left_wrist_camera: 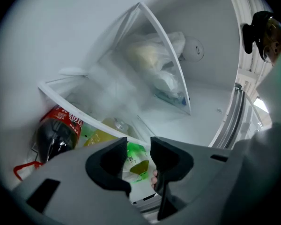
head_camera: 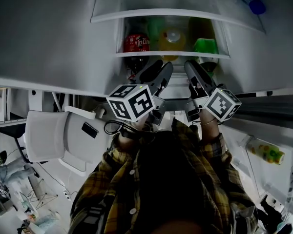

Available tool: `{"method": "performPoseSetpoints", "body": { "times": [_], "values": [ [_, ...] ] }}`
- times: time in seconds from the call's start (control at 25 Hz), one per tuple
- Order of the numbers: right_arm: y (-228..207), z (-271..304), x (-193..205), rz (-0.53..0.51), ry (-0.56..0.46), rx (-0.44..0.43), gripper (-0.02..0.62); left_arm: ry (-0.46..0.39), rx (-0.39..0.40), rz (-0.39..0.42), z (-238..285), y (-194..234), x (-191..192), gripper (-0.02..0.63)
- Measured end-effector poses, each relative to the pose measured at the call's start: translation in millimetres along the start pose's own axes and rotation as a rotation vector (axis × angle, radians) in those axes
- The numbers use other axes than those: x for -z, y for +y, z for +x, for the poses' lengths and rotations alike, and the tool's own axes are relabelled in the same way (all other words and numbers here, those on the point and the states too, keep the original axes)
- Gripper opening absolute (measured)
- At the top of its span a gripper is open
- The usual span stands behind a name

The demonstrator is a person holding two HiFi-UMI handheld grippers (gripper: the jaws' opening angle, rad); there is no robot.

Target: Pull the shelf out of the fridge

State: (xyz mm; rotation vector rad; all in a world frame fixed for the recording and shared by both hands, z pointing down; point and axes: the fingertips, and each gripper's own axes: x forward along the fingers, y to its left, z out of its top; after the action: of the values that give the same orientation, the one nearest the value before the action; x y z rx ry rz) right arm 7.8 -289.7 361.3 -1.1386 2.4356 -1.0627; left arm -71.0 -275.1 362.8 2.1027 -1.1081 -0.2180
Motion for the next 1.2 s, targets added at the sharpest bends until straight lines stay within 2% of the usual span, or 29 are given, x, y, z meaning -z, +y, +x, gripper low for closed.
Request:
{"method": "performPoseSetpoints", "body": {
  "times": [0.28, 0.6, 0.72, 0.96, 1.08, 1.2],
  "values": [
    [-12, 10, 8, 0.136, 0.027, -0.047, 0.17, -0.008, 0.006, -0.125, 11, 11, 6, 0.213],
    [-19, 29, 4, 0.261, 0.009, -0.089, 0.173, -0.069, 0.028, -0.267, 25, 22, -6, 0.219],
    [-16, 38, 0, 0.289, 0.012, -0.125, 0.173, -0.092, 0.014, -0.279, 29, 28, -8, 0.219],
    [-19, 55, -7, 0.305, 0.002, -0.114, 0.173, -0.112, 0.009, -0.311, 38, 34, -19, 0.219],
    [-26, 58, -8, 0.357, -0.021, -0.078, 0.172, -0.113, 0.0, -0.329, 43, 38, -20, 0.219],
    [-28, 67, -12, 0.361, -0.031, -0.052, 0.172, -0.126, -0.012, -0.338, 48, 44, -28, 0.219]
  ]
}}
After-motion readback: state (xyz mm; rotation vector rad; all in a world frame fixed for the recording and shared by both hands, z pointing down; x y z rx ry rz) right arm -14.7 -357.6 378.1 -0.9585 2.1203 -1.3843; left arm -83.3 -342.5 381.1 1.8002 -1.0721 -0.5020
